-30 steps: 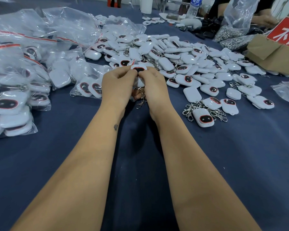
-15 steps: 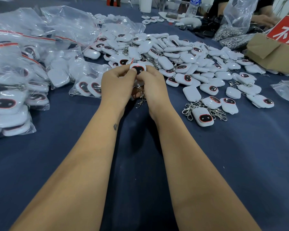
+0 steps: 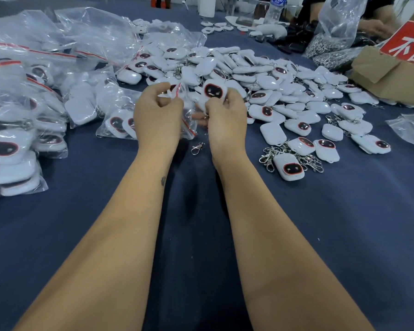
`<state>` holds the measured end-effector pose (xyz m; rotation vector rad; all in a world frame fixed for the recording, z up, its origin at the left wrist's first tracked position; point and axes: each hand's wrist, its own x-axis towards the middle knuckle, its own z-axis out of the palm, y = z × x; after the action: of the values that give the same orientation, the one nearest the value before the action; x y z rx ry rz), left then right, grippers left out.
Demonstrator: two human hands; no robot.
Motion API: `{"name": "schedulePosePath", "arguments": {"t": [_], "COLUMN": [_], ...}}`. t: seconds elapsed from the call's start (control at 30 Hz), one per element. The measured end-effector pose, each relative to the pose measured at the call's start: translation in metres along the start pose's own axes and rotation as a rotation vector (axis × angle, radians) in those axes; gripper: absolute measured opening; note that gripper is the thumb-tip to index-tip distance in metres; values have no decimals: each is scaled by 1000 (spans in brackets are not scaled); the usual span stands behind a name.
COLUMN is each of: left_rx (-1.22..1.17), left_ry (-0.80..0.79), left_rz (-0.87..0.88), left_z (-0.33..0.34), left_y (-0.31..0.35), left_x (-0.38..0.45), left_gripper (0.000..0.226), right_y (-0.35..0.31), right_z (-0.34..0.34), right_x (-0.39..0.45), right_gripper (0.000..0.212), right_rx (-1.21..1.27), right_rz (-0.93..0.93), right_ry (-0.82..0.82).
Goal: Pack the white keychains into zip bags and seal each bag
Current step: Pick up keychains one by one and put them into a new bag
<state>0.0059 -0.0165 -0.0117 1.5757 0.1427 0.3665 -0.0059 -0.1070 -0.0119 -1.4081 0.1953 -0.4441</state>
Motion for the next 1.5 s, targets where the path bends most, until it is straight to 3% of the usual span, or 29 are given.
{"name": "schedulePosePath", "arguments": {"t": [0.1, 0.2, 0.33, 0.43, 0.57, 0.73, 0.97, 1.1, 1.17, 1.23, 1.37, 1.43, 1.5], "left_rx": [216, 382, 439, 356, 195, 153, 128, 167, 214, 242, 215, 203, 189], "left_ry": [-9, -72, -27, -2, 53, 101, 133, 84, 63, 39, -9, -14, -17], "left_rz": [83, 153, 191, 159, 167, 258, 388, 417, 414, 378, 271, 248, 240], "left_z": [-3, -2, -1, -1, 1, -2, 0, 1, 2, 2, 1, 2, 2], "left_y": [-3, -3, -2, -1, 5, 7, 8, 5, 5, 3, -1, -2, -2], "left_x": [3, -2, -3, -2, -5, -8, -14, -14, -13, -10, -5, -4, -4], "left_gripper": [43, 29, 27, 26, 16, 18, 18, 19, 20, 19, 21, 21, 21], "right_y": [-4, -6, -8, -7, 3, 14, 8, 9, 8, 4, -1, -2, -3], "right_z": [-3, -1, 4, 9, 10, 14, 5, 4, 7, 7, -9, -19, -23], "right_x": [-1, -4, -6, -6, -5, -5, -3, -3, -5, -6, 0, 4, 6], "right_gripper": [14, 23, 14, 12, 4, 31, 11, 23, 21, 23, 34, 48, 61], "right_rx": [-58, -319, -94, 47, -354, -821, -793, -965, -943, -897, -1017, -1146, -1215], "right_rz": [-239, -443, -289, -117, -92, -252, -395, -356, -369, -395, -347, -184, 20], "right_ry": [99, 141, 7, -95, -187, -195, 53, -214, -255, -173, 208, 282, 234]}}
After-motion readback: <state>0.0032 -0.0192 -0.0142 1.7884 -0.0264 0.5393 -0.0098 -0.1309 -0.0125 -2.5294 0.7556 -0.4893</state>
